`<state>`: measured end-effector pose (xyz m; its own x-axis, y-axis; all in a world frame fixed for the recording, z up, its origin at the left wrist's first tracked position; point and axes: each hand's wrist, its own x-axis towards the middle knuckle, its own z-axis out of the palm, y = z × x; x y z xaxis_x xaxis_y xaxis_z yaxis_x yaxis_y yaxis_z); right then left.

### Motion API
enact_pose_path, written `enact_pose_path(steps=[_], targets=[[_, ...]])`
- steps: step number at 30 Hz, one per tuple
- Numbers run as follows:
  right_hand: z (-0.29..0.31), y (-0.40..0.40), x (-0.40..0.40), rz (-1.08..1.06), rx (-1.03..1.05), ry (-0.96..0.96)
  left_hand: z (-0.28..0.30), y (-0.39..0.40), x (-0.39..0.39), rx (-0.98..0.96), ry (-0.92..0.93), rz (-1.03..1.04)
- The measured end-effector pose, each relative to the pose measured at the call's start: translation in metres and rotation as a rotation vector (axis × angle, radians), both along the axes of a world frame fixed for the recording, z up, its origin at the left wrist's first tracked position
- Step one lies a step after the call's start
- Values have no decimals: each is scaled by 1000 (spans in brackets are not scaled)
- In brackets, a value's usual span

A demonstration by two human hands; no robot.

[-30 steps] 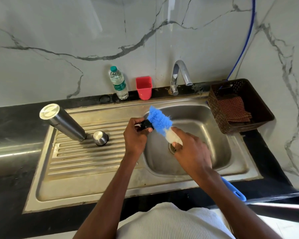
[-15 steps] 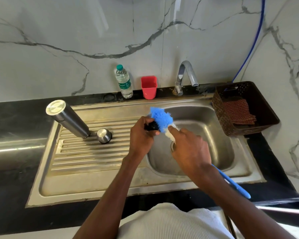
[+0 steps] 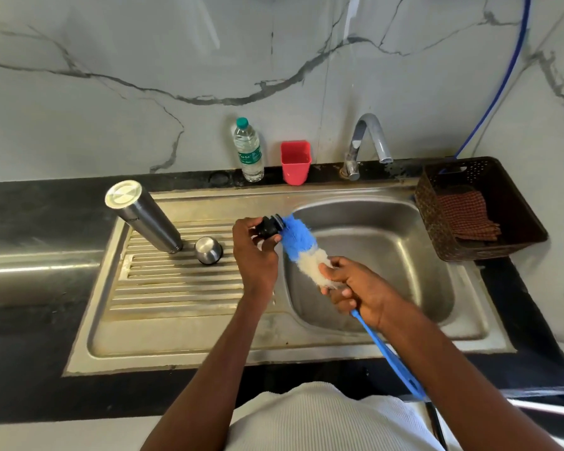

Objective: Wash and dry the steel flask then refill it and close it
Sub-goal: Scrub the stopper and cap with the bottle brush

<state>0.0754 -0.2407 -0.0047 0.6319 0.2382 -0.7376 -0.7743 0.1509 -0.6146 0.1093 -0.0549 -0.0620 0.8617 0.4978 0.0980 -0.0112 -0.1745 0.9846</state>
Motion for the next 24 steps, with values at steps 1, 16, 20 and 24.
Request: enact_pose_path(steps=[1,16,20,24], targets=[[-3,2,-4,-10,-159,-79,-6,8,-3,42,24,15],[-5,58,-22,210,-456,-358,-47,86,-53,-113,280,102],[-3,65,-22,201,-426,-330,-50,84,-49,-31,301,109],[-12,62,-19,146,-443,-318,-51,79,-40,65,345,61]])
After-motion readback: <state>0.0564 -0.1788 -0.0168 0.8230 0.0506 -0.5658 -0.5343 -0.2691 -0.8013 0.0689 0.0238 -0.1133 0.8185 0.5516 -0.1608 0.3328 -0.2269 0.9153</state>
